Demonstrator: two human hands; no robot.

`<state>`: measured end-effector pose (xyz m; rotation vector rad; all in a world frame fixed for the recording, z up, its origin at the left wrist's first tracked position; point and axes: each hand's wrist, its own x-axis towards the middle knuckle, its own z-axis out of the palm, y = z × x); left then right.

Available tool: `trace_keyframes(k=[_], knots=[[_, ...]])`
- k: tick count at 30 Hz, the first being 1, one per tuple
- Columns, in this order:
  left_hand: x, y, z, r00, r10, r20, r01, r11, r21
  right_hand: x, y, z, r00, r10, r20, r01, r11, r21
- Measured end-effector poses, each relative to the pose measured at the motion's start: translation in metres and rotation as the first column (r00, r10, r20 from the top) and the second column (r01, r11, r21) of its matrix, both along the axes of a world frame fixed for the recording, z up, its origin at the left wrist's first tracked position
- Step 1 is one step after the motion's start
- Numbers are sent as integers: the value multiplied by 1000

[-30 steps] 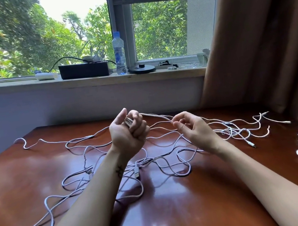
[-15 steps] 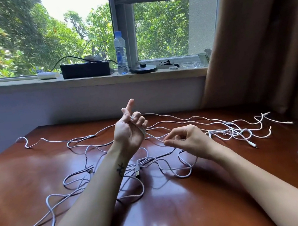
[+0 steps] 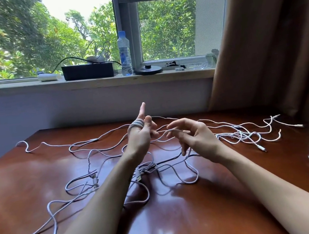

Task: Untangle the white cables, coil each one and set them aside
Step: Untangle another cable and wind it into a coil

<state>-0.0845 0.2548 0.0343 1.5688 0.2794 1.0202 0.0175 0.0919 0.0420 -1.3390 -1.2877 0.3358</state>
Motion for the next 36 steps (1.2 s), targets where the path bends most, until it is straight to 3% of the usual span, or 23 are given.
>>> trace_keyframes(k=[8, 11, 14, 16, 19, 22, 24, 28, 32, 34, 36], knots=[[2, 5, -12, 979, 105, -172, -58, 964, 258, 4, 2, 1, 994, -38, -98, 43, 998, 52], [0, -2, -12, 985, 37, -166, 4, 971, 238, 7, 1, 2, 997, -61, -54, 65, 996, 64], [-4, -10, -8, 976, -97, -194, 120, 986, 113, 7, 1, 4, 993, -120, 7, 119, 988, 98], [-7, -10, -7, 953, -108, -283, 159, 974, 164, 6, 0, 4, 990, -138, 11, 135, 980, 147], [-9, -11, -9, 898, 127, -422, 80, 895, 439, 7, 1, 2, 968, -216, 127, 192, 965, 180], [-6, -14, -11, 855, 369, -365, -64, 773, 631, 13, 3, 1, 875, -403, 267, 348, 908, 232], [-4, -14, -11, 843, 423, -332, -99, 729, 677, 18, 4, 1, 807, -504, 308, 430, 859, 279], [3, -12, -13, 810, 470, -352, -119, 719, 685, 22, 7, -1, 719, -604, 344, 535, 796, 282], [8, -19, -8, 840, 347, -418, -36, 804, 593, 25, 11, 2, 636, -683, 360, 648, 726, 231], [11, -19, -10, 858, 226, -462, 40, 866, 498, 28, 14, 1, 644, -674, 362, 671, 725, 157], [15, -20, -14, 894, 30, -448, 123, 943, 310, 31, 14, 1, 732, -603, 318, 607, 788, 97]])
